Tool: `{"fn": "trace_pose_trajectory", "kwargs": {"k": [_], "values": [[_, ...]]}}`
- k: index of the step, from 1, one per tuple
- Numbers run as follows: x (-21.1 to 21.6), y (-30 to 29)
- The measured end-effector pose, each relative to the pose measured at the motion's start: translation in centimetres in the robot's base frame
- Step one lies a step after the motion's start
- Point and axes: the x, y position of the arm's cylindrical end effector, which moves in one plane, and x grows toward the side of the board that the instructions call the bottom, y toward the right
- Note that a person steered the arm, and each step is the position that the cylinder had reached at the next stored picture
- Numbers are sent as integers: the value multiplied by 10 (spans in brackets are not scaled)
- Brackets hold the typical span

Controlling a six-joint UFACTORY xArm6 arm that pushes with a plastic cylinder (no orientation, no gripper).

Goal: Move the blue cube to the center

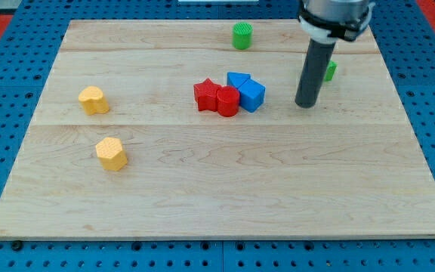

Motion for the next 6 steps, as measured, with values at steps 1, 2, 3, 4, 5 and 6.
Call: {"fn": "trace_pose_trajectory", "kwargs": {"k": [1, 2, 3, 4, 5, 6], "values": [[-6, -34], [-6, -59], [-7, -71], [-12, -58], [-42, -50], [-66, -63]]}}
